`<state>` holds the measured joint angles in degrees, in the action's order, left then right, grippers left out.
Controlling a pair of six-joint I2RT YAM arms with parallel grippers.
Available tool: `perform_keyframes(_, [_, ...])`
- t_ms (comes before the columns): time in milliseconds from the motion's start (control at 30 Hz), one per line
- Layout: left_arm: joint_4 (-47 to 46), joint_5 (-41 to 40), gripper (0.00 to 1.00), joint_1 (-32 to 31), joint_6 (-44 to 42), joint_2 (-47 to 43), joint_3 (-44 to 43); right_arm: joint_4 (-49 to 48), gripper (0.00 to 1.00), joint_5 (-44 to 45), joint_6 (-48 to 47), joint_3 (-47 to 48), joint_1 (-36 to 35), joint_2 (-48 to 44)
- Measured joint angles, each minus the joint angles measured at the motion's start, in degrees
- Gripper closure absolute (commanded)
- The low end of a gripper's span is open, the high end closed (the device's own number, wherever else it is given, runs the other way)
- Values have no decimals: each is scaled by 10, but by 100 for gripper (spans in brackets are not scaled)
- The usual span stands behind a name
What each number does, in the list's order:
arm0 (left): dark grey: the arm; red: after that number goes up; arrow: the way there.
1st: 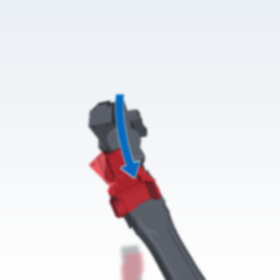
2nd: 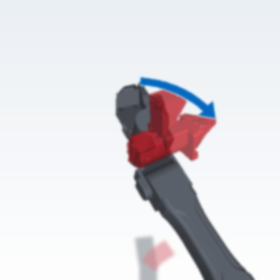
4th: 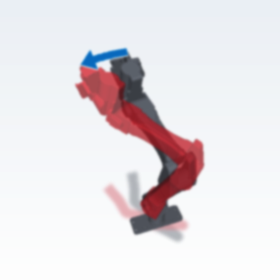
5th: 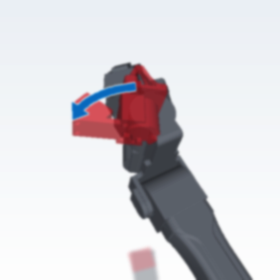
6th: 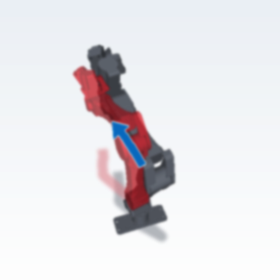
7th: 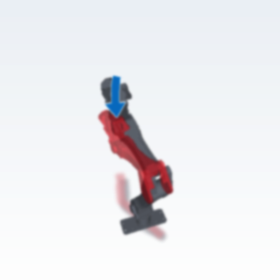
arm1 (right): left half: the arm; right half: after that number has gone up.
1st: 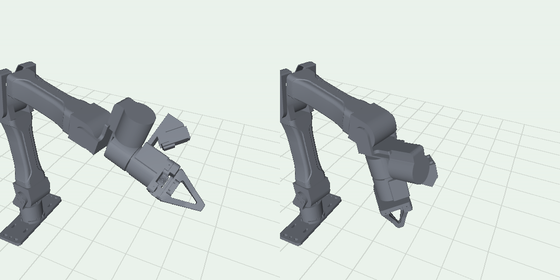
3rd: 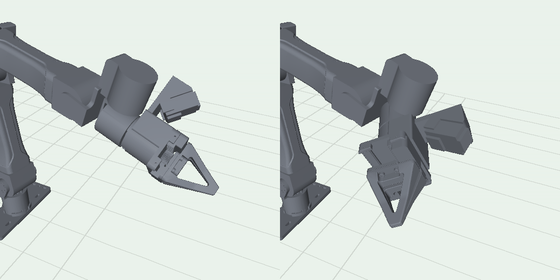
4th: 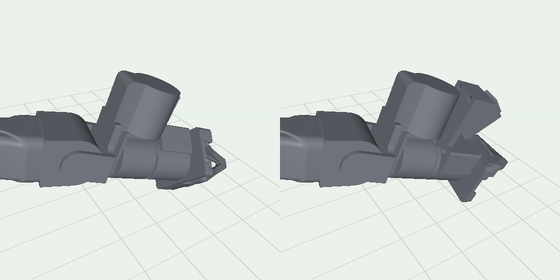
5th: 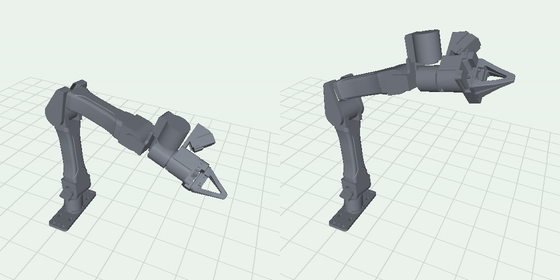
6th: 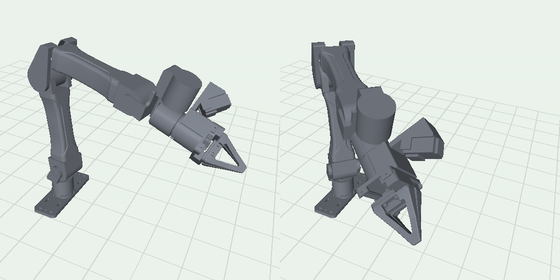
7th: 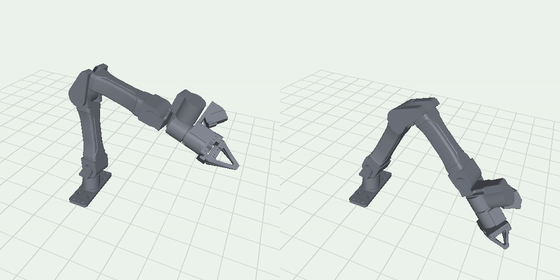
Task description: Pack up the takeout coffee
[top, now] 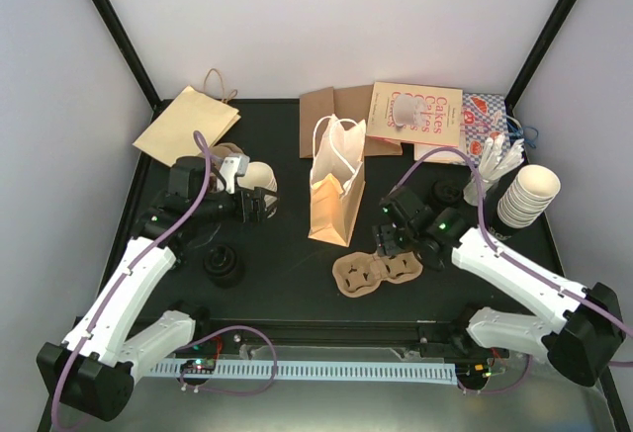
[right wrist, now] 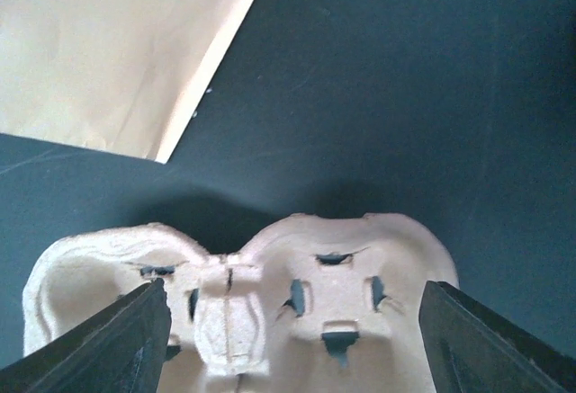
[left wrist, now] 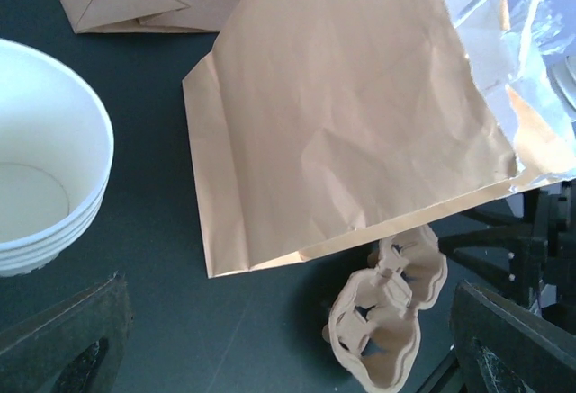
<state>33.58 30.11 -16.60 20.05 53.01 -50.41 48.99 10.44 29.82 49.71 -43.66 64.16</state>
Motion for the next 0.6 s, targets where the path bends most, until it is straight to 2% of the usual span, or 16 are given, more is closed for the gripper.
perform_keyframes(200, [-11,14,1,-2,-6,0,0,-19,26,-35,7,-27,-17,39])
perform_keyframes(600, [-24,47,1,-17,-16,9,3,-79,30,-40,27,-86,-64,91])
